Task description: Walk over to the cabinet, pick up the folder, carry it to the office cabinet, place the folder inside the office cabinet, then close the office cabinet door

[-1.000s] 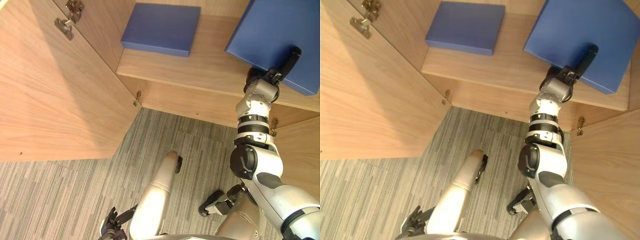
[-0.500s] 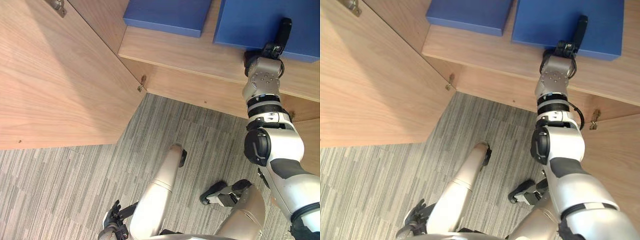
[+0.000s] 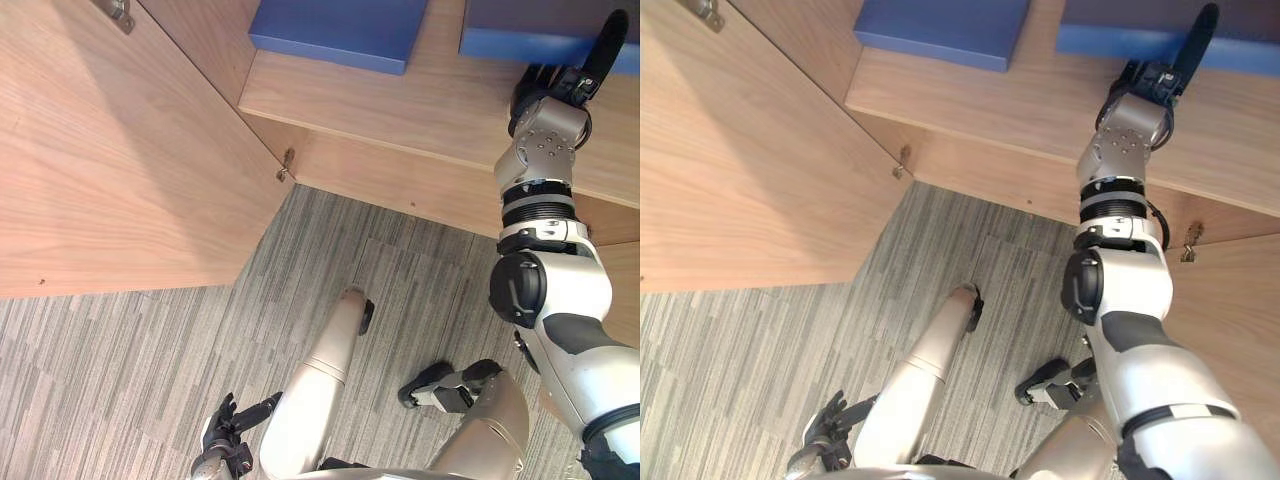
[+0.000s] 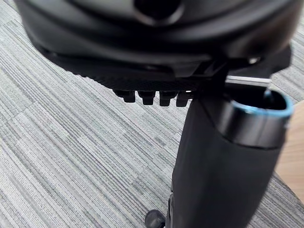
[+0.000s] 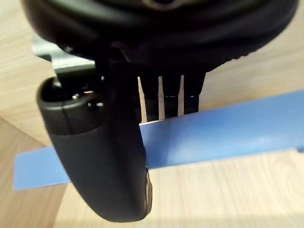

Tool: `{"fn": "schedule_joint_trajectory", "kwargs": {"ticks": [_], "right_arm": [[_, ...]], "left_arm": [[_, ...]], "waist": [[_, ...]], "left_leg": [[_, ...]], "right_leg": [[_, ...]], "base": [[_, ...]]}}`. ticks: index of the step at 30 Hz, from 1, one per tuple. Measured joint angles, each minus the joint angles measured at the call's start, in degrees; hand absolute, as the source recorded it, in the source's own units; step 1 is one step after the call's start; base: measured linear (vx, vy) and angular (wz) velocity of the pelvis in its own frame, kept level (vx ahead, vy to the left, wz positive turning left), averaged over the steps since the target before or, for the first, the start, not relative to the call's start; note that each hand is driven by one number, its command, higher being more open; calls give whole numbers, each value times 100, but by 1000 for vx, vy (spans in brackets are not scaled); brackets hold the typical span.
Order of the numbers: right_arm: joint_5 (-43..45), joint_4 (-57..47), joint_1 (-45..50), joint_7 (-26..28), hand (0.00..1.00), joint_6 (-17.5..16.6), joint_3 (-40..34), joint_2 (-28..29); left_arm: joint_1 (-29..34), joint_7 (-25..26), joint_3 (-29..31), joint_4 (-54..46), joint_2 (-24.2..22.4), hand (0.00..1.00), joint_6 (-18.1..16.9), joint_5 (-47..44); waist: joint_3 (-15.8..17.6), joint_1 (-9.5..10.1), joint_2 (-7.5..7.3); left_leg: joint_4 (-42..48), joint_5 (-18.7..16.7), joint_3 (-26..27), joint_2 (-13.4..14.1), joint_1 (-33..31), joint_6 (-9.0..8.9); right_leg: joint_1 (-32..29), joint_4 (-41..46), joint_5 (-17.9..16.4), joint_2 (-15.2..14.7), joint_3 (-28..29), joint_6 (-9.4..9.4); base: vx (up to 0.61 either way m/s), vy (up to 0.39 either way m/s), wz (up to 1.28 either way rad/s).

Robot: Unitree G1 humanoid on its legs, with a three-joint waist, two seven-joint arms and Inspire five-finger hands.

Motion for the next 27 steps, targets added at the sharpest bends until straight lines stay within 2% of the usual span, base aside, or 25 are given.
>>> {"fn": "schedule_joint_trajectory", "kwargs": {"ticks": [3, 5, 8, 13, 16, 18, 21, 24, 26, 27], "right_arm": [[-13, -475, 1, 4, 100, -106, -208, 373], [-66, -703, 27, 4, 100, -155, -213, 644], [-455, -1225, 233, -35, 100, -172, -234, 1066], [-1482, -1587, 602, -231, 100, 77, -230, 1358], [-2147, -1716, 859, -259, 100, 513, -172, 1347], [-2338, -1757, 1138, -175, 100, 843, -23, 1269], [-2510, -1719, 1413, -76, 100, 1016, 111, 1218], [-2833, -987, 1535, 155, 100, 1549, 467, 694], [-3550, -410, 1583, 446, 100, 2160, 1083, 156], [-3755, -318, 1584, 544, 100, 2285, 1280, 18]], "left_arm": [[-1, 83, 36, -3, 0, 100, -2, -10], [-1, 94, 73, -3, 0, 100, -1, -59], [-16, 122, 77, -11, -3, 100, -3, -116], [-18, 183, 80, -32, -8, 100, -6, -261], [-18, 191, 80, -44, -20, 100, -12, -339], [-18, 194, 82, -51, -23, 100, -49, -356], [-17, 193, 82, -48, -25, 100, -59, -459], [-17, 189, 82, -30, -26, 100, -135, -490], [-15, 171, 85, 47, -21, 100, -186, -491], [-15, 161, 85, 67, -8, 100, -206, -491]], "waist": [[24, -62, -38], [49, -95, -78], [97, -180, -157], [142, -230, -233], [151, -268, -249], [185, -304, -317], [192, -405, -344], [216, -469, -405], [234, -580, -451], [232, -591, -476]], "left_leg": [[-166, 5, 3, 36, 182, -5], [-280, 6, 0, 157, 292, -6], [-423, 6, 9, 216, 419, -6], [-521, 5, 57, 363, 584, -4], [-589, 4, 84, 473, 631, -4], [-624, 0, 174, 569, 694, -5], [-634, -6, 216, 615, 712, -5], [-640, -12, 280, 724, 700, -4], [-638, -12, 307, 762, 685, -3], [-638, -12, 332, 781, 676, -3]], "right_leg": [[142, -167, 22, 60, -28, 33], [234, -346, 84, 195, -72, 54], [333, -506, 127, 258, -108, 65], [454, -693, 206, 393, -106, 91], [459, -818, 291, 501, -98, 84], [415, -856, 350, 566, 7, 109], [389, -877, 365, 585, 32, 110], [288, -910, 445, 651, 91, 117], [249, -934, 488, 677, 111, 115], [216, -934, 497, 686, 139, 120]], "base": [[119, -40, -4], [159, -57, -19], [128, -40, -9], [99, -17, -14], [45, 11, -19], [8, 25, -27], [-8, 28, -17], [-22, 36, -24], [-16, 44, -14], [-6, 40, -19]]}}
